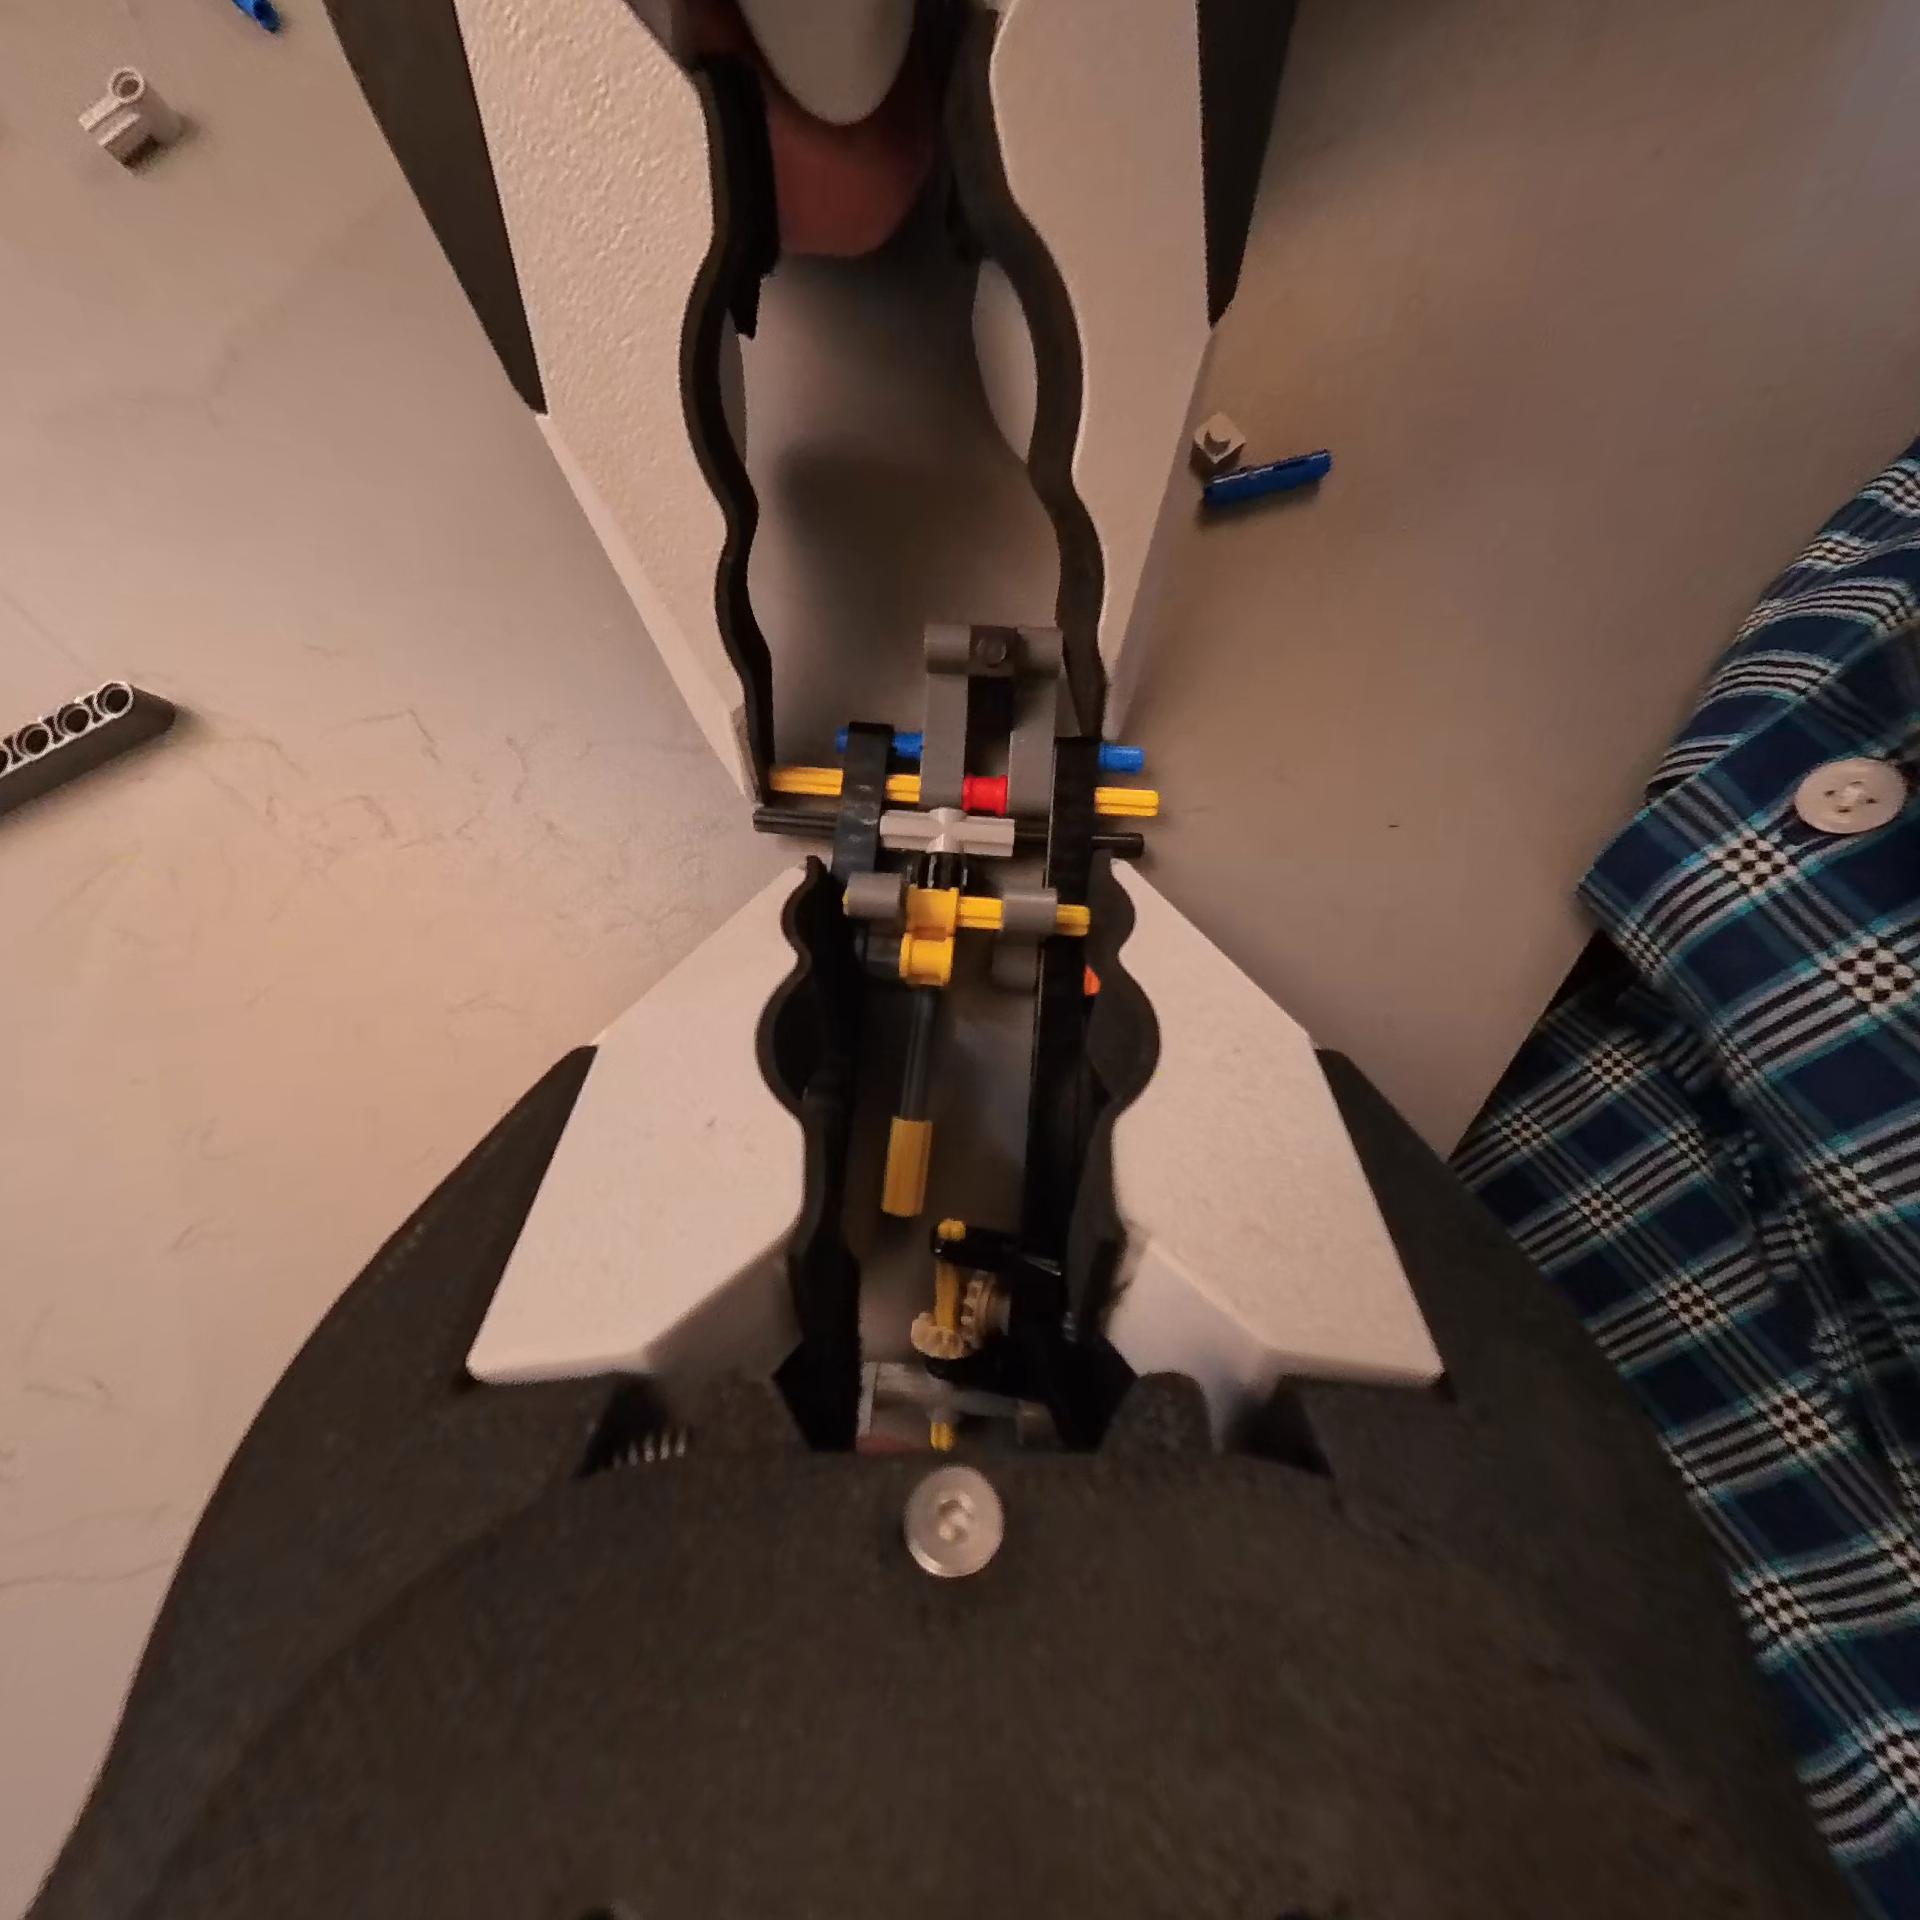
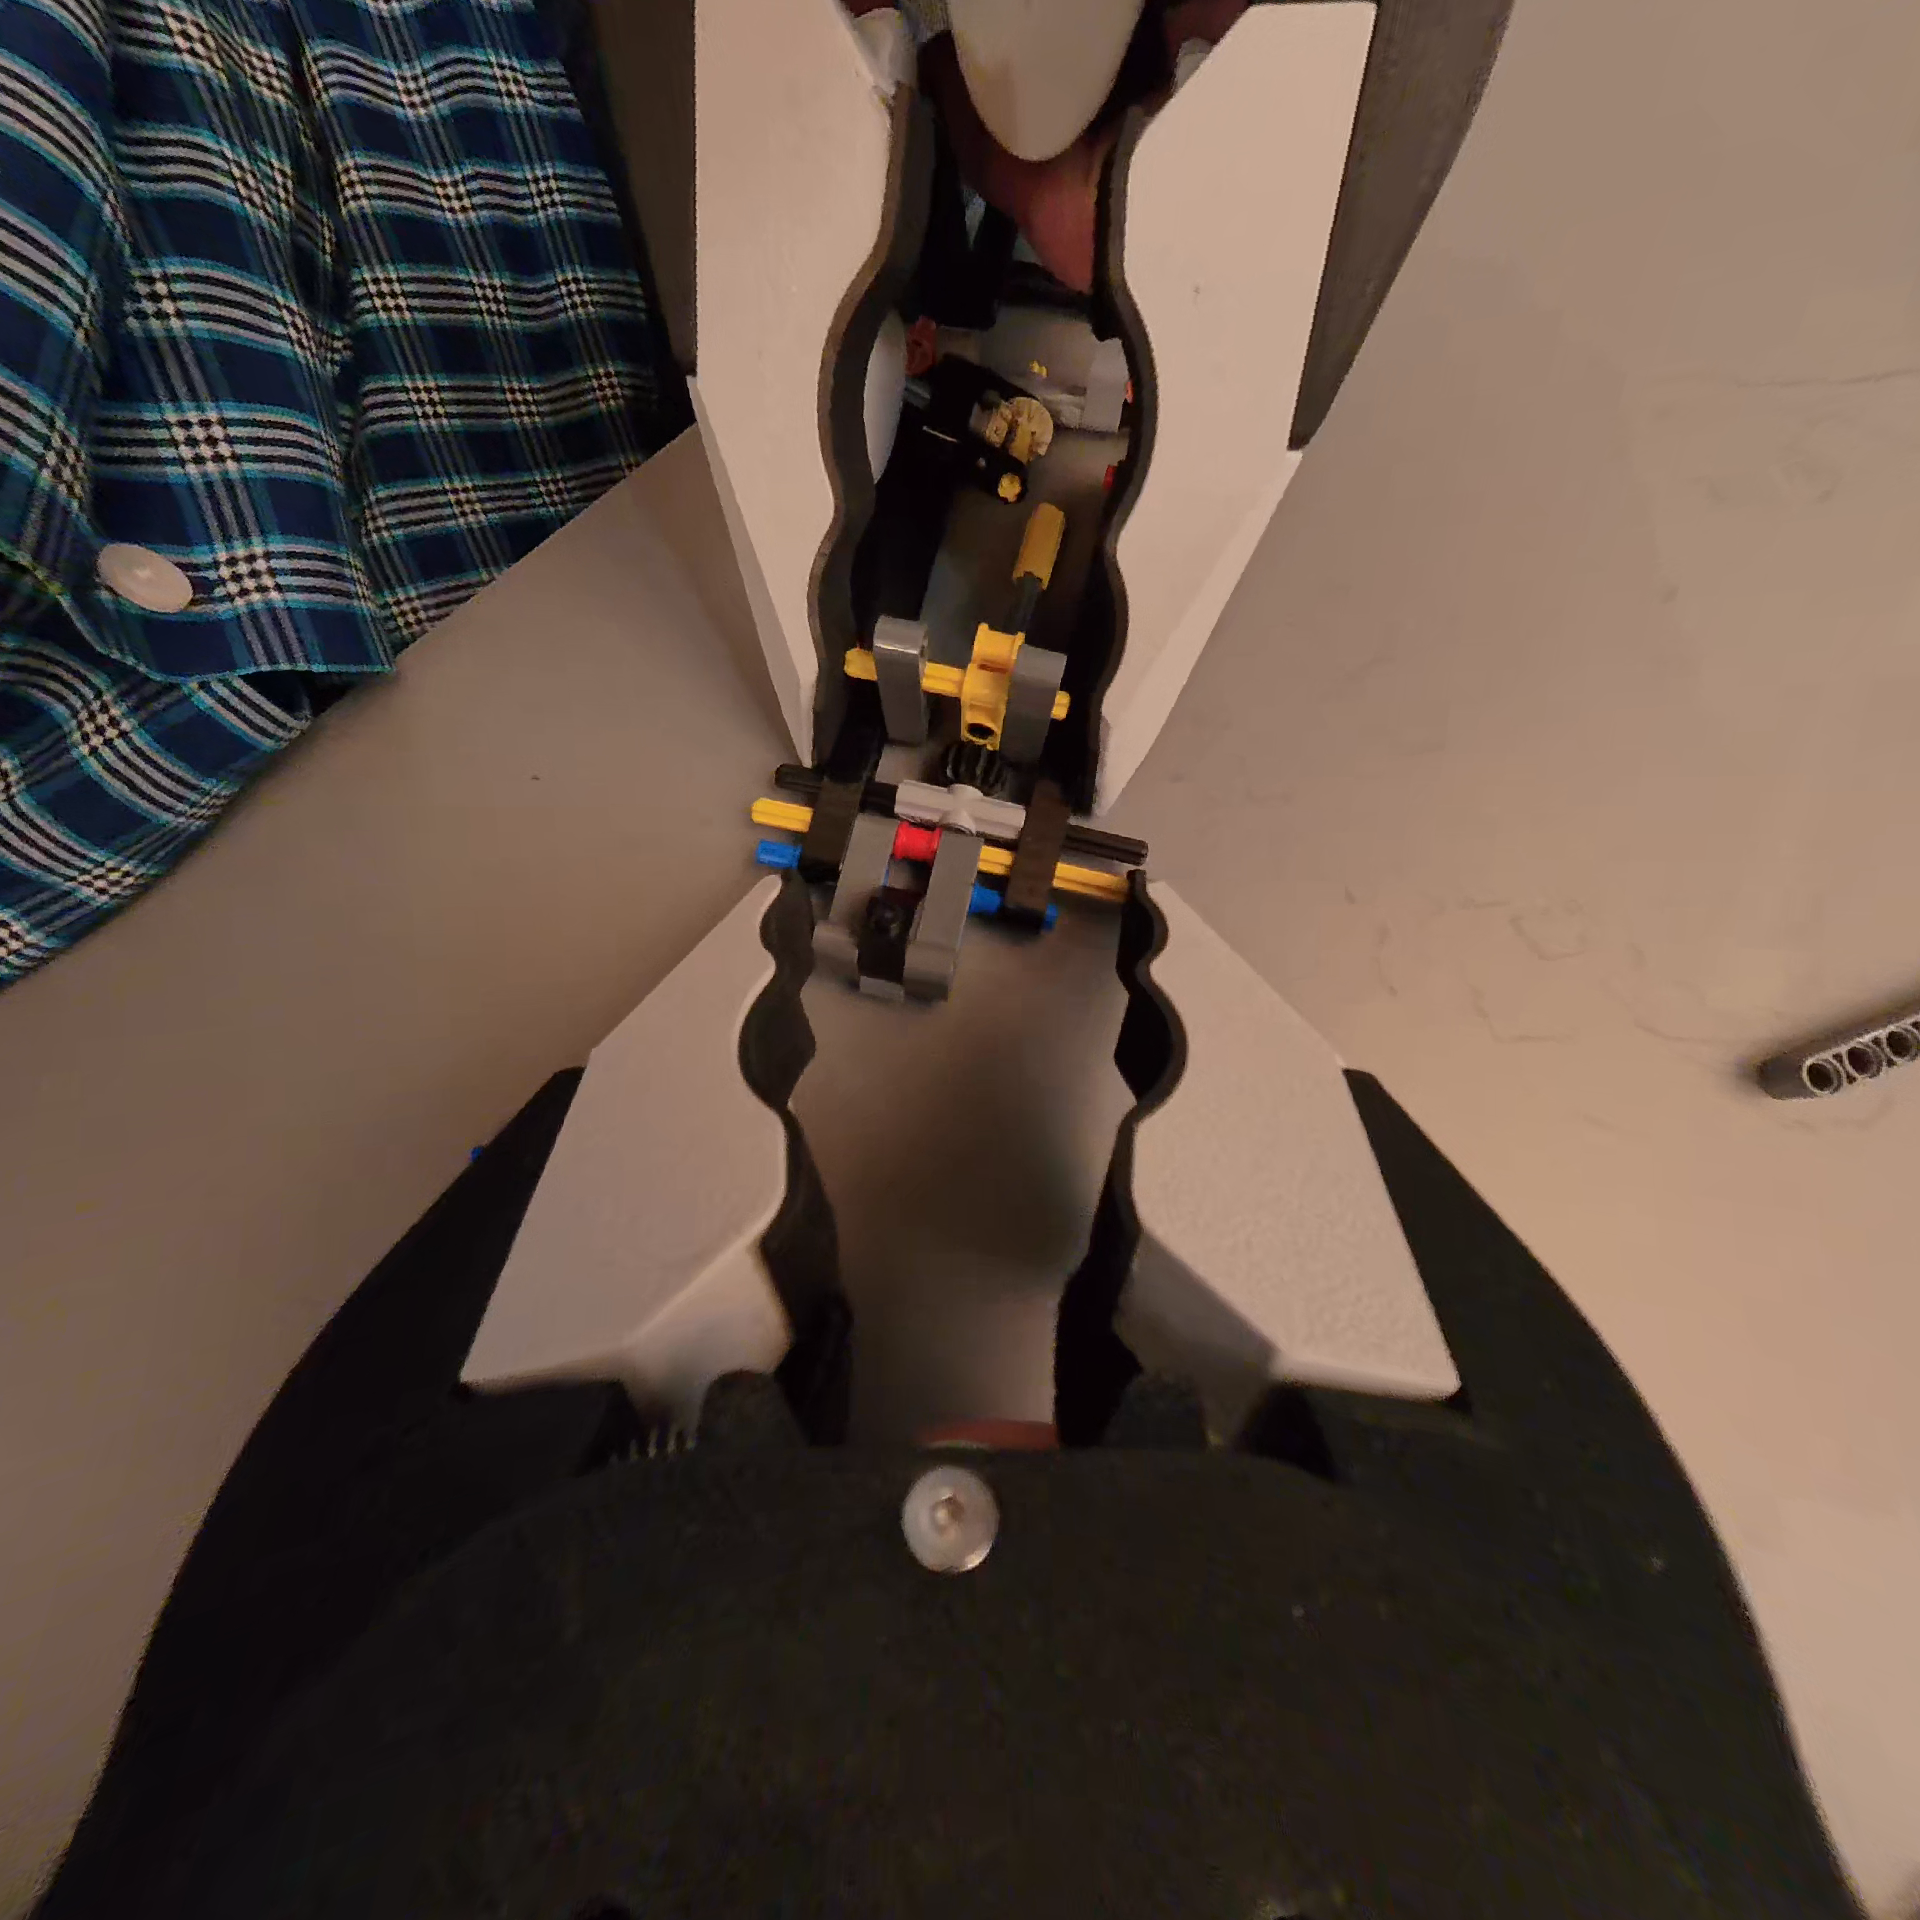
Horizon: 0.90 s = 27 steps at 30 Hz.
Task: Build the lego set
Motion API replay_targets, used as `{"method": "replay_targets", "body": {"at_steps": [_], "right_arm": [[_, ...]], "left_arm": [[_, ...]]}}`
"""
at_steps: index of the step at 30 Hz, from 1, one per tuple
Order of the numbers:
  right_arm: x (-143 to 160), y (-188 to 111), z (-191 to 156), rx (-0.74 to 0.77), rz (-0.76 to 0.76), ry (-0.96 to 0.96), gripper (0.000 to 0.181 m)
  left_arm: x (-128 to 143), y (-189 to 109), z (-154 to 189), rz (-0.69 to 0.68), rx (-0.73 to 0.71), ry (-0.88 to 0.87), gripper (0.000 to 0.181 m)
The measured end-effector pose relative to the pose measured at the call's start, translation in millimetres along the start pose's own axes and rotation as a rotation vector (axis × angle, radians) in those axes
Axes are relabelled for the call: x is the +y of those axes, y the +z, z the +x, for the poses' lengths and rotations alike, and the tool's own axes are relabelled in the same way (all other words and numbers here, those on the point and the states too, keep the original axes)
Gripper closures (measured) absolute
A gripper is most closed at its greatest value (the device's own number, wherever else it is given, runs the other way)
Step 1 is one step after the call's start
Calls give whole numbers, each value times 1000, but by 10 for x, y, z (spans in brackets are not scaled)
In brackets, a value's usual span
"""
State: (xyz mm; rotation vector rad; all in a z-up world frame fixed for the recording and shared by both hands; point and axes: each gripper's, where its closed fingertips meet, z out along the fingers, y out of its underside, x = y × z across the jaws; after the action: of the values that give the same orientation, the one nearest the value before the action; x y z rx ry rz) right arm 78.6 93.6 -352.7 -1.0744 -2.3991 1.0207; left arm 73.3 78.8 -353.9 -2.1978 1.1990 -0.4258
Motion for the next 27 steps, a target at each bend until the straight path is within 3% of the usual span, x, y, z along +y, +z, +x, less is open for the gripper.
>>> {"method": "replay_targets", "body": {"at_steps": [6,11,14,27], "right_arm": [[5,0,18,-1,1,27,122],[6,-10,51,13,-5,38,121],[10,-16,96,13,-7,69,104],[-38,39,13,-40,-4,-35,119]], "left_arm": [[-14,5,-16,-19,-12,-3,133],[-10,-32,-59,-21,-11,7,121],[14,-14,-32,-32,4,7,127],[13,2,-41,-24,6,20,132]]}}
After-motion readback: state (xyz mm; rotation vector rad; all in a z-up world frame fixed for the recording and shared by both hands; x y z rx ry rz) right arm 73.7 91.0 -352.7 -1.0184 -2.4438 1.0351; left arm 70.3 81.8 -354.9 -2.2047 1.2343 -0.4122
